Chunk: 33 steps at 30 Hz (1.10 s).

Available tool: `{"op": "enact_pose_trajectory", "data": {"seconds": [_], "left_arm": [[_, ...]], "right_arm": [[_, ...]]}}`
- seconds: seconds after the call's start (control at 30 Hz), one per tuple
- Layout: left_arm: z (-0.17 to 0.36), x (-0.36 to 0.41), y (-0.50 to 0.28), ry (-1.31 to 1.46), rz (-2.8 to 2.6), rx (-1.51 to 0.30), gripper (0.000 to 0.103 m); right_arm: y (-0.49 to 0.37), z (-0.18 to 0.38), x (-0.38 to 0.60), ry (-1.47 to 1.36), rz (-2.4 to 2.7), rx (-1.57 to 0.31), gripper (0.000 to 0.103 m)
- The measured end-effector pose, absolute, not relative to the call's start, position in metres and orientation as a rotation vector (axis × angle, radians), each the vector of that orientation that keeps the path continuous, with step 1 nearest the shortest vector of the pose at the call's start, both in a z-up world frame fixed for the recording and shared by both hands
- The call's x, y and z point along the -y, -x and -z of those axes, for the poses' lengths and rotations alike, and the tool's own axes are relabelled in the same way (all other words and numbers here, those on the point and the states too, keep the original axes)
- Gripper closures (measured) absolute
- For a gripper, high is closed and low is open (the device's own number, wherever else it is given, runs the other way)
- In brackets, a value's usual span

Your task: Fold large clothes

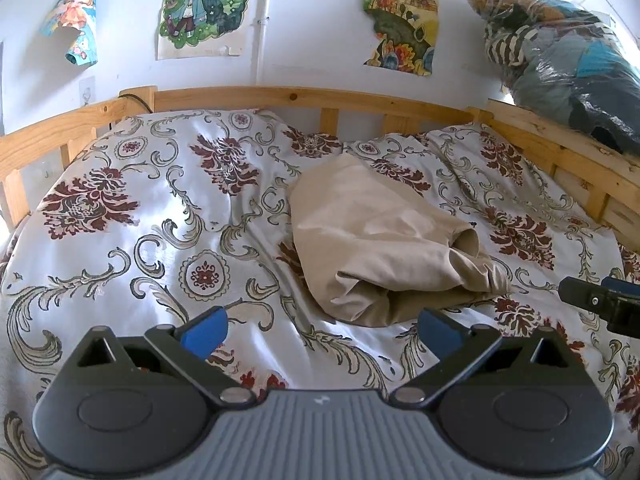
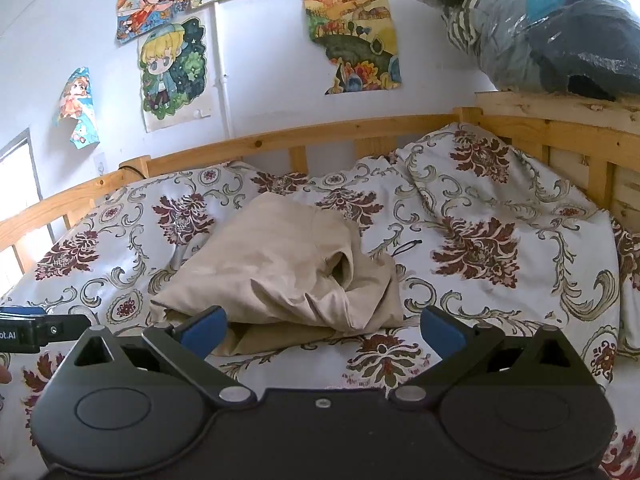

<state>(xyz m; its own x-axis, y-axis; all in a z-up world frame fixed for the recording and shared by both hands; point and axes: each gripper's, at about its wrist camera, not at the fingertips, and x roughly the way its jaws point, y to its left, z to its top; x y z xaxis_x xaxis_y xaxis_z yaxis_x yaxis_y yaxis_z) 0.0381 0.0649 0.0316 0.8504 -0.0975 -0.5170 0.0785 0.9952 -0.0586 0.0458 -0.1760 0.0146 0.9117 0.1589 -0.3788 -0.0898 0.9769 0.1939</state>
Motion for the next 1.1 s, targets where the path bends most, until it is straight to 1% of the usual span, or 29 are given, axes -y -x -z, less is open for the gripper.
{"op": "enact_pose_trajectory", "data": {"seconds": [1.1], "left_arm": [[-0.0325, -0.0655, -0.0372, 0.036, 0.09, -0.54, 0.001]], "right_arm": [[-0.0481, -0.0088, 0.1783, -0.189, -0.122, -0.419, 0.001]]}}
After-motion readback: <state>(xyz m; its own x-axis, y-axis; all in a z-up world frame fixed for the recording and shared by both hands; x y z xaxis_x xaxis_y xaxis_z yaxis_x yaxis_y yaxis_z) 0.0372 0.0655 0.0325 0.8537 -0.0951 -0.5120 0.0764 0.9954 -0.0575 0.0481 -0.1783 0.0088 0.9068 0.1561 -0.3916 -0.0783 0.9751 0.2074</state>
